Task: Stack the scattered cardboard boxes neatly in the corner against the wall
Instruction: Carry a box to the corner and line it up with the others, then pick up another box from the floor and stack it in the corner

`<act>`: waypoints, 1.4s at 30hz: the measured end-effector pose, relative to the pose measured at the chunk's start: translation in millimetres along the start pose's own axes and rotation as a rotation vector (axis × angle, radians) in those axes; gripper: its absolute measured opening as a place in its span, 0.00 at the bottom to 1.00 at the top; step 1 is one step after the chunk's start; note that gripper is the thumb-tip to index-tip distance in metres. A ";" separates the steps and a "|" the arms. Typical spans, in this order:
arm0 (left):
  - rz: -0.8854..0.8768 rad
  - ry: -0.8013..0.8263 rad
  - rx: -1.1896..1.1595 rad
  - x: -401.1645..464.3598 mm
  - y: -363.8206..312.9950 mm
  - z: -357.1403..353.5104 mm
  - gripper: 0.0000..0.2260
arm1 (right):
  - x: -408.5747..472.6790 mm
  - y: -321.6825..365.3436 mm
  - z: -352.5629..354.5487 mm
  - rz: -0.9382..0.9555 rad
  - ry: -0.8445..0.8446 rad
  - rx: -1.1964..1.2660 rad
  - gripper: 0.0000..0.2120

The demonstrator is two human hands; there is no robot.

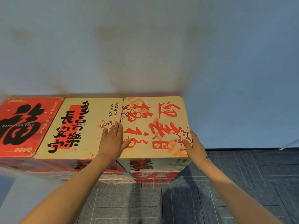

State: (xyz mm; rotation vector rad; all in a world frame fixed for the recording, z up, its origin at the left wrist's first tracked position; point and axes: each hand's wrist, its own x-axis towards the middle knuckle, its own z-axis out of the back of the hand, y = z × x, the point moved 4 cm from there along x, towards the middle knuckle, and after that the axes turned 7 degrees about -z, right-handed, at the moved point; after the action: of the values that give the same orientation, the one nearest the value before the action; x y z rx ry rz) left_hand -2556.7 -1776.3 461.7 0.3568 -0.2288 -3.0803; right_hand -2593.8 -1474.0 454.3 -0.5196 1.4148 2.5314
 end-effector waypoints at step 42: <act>-0.583 0.109 -0.162 -55.5 -175.2 147.1 0.33 | -172.9 -26.4 163.1 -0.281 -0.227 -0.472 0.30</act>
State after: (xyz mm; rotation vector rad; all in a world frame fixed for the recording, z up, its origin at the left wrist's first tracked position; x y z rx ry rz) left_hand -2539.2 -1579.4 589.7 0.6907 0.1607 -3.5897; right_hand -2459.8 -1321.0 580.2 -0.4447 0.6154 2.5801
